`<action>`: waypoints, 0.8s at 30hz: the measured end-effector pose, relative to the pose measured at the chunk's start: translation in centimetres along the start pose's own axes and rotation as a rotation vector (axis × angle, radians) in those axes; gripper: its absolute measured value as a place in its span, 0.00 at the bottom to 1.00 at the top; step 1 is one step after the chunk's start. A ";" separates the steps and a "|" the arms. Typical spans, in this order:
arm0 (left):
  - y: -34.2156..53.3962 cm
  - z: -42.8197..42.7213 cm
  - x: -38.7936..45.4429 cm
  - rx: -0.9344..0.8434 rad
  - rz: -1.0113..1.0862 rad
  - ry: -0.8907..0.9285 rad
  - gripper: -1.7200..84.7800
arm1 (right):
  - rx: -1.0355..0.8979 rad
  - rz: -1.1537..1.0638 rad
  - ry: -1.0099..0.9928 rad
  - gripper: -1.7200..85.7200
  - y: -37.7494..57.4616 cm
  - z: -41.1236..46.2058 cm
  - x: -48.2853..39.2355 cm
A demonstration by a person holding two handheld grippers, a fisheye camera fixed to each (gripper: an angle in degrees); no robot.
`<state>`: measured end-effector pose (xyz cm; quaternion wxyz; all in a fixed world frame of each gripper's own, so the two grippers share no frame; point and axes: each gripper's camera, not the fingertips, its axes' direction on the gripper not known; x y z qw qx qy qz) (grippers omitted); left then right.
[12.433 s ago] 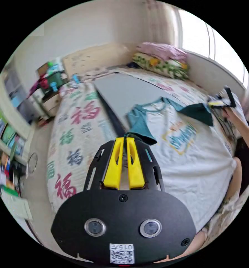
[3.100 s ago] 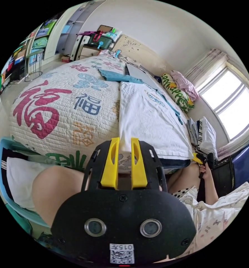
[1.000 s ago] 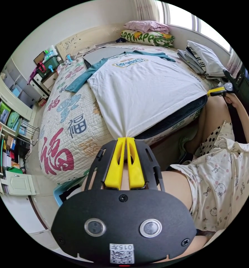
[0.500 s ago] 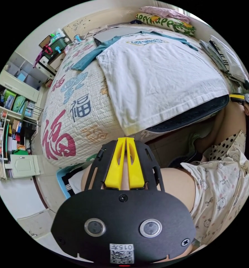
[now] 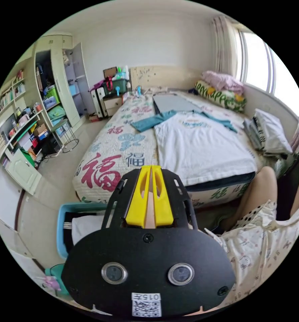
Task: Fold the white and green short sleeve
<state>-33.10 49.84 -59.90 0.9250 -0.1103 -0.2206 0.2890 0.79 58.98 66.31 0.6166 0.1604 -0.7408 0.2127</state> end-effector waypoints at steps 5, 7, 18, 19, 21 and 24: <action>-1.0 -7.0 -2.2 0.177 -0.061 0.101 0.02 | 0.592 0.148 -0.157 0.01 -1.3 -12.9 -7.8; -1.2 -7.7 -2.8 0.184 -0.077 0.122 0.01 | 0.645 0.200 -0.216 0.01 -1.4 -14.3 -9.9; 0.5 -7.6 -6.6 0.134 -0.143 0.268 0.01 | 0.710 0.191 -0.465 0.01 -1.7 -21.2 -21.2; 0.3 -7.7 -7.1 0.137 -0.151 0.290 0.01 | 0.694 0.186 -0.477 0.01 -2.0 -21.3 -22.3; 0.1 -7.8 -7.7 0.139 -0.162 0.321 0.01 | 0.678 0.170 -0.494 0.01 -2.3 -21.3 -24.0; 0.0 -7.8 -8.1 0.126 -0.166 0.351 0.01 | 0.666 0.134 -0.533 0.01 -2.7 -20.8 -27.1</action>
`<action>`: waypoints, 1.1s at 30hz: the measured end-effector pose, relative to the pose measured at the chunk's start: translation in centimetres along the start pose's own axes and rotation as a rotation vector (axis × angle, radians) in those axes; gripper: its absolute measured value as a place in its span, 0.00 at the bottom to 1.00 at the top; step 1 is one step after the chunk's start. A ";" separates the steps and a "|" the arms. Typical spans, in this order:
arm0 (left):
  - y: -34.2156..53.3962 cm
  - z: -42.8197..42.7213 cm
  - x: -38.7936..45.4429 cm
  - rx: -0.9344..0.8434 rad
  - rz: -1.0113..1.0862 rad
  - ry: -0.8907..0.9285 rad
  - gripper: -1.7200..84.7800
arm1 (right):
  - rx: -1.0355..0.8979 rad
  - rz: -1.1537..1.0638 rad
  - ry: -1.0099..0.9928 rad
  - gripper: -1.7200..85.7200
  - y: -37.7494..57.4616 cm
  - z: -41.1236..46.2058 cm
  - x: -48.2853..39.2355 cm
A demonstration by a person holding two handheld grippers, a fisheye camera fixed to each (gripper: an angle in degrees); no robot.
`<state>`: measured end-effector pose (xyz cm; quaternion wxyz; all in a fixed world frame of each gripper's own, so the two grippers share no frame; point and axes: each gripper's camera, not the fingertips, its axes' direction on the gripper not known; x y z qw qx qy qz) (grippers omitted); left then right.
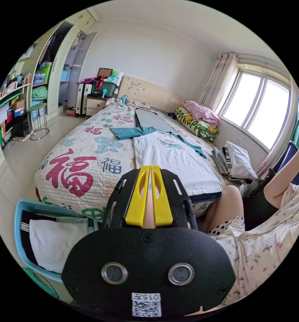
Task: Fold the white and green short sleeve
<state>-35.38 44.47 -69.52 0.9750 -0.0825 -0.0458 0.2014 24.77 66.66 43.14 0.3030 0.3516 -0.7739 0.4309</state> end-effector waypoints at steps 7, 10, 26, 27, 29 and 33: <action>0.1 -0.5 -1.3 -0.056 -0.019 0.061 0.01 | -0.028 -0.011 -0.044 0.01 1.0 6.0 -2.8; -0.3 -1.1 -1.9 -0.071 -0.019 0.097 0.01 | -0.065 -0.054 -0.063 0.01 0.9 9.9 -3.6; -9.2 -1.9 0.9 -0.196 0.166 0.019 0.04 | -0.744 -0.083 0.734 0.09 16.9 37.2 32.2; -9.8 -1.5 1.2 -0.198 0.172 0.026 0.04 | -0.789 -0.041 0.778 0.10 18.0 38.0 35.1; -13.3 1.2 3.2 -0.238 0.220 0.038 0.06 | -0.906 0.179 0.952 0.12 21.9 40.0 46.7; -21.2 3.9 8.4 -0.232 0.364 0.145 0.08 | -0.985 0.491 1.115 0.14 26.8 42.7 59.7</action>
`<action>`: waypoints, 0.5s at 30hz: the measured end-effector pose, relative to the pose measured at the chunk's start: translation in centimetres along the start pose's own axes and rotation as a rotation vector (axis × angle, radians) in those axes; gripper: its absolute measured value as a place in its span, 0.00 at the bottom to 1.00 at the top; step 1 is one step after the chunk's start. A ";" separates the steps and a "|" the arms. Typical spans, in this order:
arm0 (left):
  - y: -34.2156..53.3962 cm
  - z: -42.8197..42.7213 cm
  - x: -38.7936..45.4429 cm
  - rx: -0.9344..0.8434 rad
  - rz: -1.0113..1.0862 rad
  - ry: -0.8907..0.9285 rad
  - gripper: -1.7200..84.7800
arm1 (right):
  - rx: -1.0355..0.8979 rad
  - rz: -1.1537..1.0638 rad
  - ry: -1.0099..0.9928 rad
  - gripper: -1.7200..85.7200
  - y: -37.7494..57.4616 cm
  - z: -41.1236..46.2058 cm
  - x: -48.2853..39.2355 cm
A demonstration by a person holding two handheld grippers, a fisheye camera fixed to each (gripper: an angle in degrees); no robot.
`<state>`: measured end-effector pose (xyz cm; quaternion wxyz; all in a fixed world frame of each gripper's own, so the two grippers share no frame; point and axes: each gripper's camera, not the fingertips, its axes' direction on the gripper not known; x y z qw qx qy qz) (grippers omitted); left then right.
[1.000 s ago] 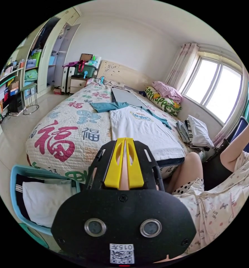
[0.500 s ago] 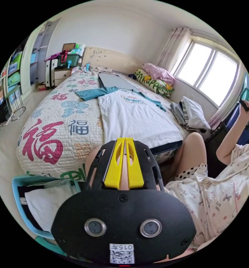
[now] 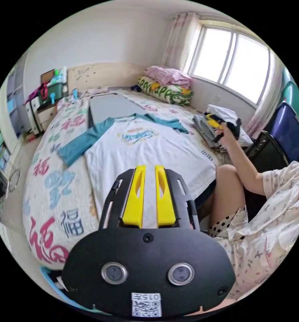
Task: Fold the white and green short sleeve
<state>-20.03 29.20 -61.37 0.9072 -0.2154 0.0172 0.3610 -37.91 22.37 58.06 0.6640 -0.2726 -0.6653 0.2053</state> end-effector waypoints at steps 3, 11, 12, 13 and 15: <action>-9.8 -1.3 1.1 0.106 0.125 0.071 0.07 | -0.108 0.067 0.068 0.15 -4.8 7.4 -1.5; -38.3 15.2 2.7 -0.038 0.149 0.492 0.08 | -0.314 -0.079 0.309 0.14 -12.0 17.4 -13.0; -40.0 17.4 3.0 -0.058 0.134 0.503 0.08 | -0.314 -0.078 0.314 0.14 -12.5 17.3 -13.9; -43.2 22.2 3.8 -0.102 0.099 0.508 0.09 | -0.308 -0.063 0.318 0.12 -13.7 16.7 -15.3; -47.5 29.8 5.1 -0.184 0.050 0.540 0.10 | -0.310 -0.056 0.307 0.08 -15.4 15.9 -17.3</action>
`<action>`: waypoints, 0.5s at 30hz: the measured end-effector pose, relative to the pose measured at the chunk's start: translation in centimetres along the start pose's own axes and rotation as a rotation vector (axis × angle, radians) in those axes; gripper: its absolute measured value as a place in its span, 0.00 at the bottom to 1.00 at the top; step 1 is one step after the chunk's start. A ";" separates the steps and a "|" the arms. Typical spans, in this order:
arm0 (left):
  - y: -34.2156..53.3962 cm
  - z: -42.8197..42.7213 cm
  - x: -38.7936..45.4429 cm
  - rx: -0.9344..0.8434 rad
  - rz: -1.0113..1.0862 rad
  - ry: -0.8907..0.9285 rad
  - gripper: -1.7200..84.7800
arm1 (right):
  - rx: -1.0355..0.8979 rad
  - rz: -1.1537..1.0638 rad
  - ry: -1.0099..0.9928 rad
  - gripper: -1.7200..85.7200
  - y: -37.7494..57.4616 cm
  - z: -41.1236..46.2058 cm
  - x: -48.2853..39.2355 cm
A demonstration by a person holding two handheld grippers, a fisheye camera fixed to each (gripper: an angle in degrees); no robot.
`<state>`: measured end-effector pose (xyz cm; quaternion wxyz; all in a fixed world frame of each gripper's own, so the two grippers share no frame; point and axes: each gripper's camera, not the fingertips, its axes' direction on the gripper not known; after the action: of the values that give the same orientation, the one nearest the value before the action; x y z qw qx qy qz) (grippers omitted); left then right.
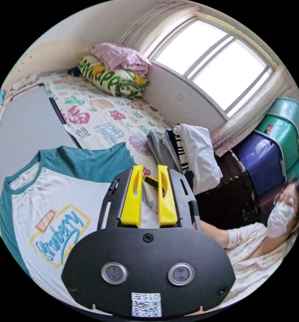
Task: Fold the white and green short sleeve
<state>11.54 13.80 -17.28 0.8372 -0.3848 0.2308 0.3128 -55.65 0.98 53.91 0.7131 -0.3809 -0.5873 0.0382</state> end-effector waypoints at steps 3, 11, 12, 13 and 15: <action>-7.7 10.0 -4.4 -0.071 -0.107 0.072 0.11 | -0.074 -0.030 -0.115 0.01 -2.4 -2.1 -2.3; -21.7 29.6 -6.7 -0.161 -0.069 -0.271 0.14 | -0.055 0.087 -0.288 0.01 -5.8 -13.9 -6.8; -22.2 30.7 -7.0 -0.180 -0.076 -0.295 0.13 | -0.047 0.089 -0.297 0.01 -6.0 -14.8 -7.1; -23.0 32.5 -7.9 -0.206 -0.127 -0.356 0.13 | -0.029 0.101 -0.317 0.01 -6.3 -16.7 -7.5; -23.4 33.8 -9.6 -0.190 -0.193 -0.389 0.12 | -0.003 0.128 -0.364 0.01 -6.3 -19.3 -7.8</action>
<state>26.25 25.25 20.64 0.8518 -0.4148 -0.0030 0.3200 -43.78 -17.07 50.91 0.5907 -0.4055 -0.6812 0.1508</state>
